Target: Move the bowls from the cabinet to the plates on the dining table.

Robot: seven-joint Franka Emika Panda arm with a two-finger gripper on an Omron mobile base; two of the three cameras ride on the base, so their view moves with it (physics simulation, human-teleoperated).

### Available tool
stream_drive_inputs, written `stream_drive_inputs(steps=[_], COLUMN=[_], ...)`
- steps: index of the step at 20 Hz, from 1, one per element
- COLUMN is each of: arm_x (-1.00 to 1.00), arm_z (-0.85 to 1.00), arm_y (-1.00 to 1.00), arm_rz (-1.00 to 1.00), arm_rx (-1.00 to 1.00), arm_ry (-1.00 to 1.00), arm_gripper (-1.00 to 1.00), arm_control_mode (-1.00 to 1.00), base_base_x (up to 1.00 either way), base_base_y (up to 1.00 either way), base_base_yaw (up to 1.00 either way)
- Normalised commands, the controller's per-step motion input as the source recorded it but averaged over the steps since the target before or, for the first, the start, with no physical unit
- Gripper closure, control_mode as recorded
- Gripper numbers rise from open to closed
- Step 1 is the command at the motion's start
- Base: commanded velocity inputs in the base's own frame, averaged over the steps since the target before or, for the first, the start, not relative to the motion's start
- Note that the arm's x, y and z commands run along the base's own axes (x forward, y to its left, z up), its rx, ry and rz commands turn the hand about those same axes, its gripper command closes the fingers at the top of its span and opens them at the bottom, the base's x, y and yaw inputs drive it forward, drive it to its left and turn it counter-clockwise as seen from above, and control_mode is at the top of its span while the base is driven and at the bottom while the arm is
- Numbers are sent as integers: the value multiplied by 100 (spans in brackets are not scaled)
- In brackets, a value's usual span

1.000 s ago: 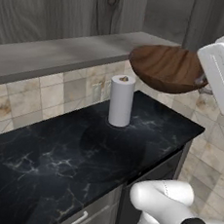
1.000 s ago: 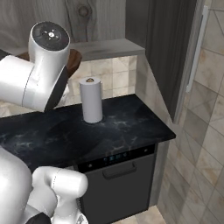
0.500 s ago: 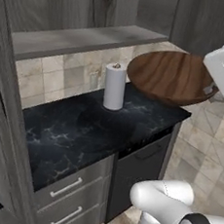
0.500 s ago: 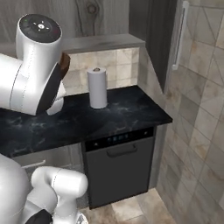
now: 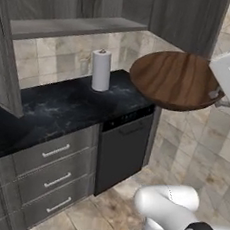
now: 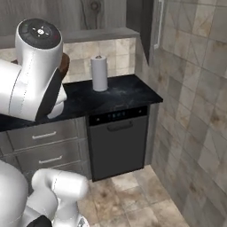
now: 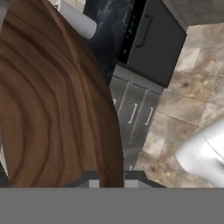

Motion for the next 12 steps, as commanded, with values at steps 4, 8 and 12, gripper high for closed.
stream_drive_inputs(steps=[4,8,12], arm_x=[0,0,0], arm_z=[0,0,0], arm_y=[0,0,0], arm_rz=[0,0,0], arm_rx=[0,0,0], arm_ry=[0,0,0], arm_gripper=[100,100,100], arm_control_mode=[100,100,100], base_base_x=[-100,-100,-100], base_base_y=[66,86,87], base_base_yaw=[0,0,0])
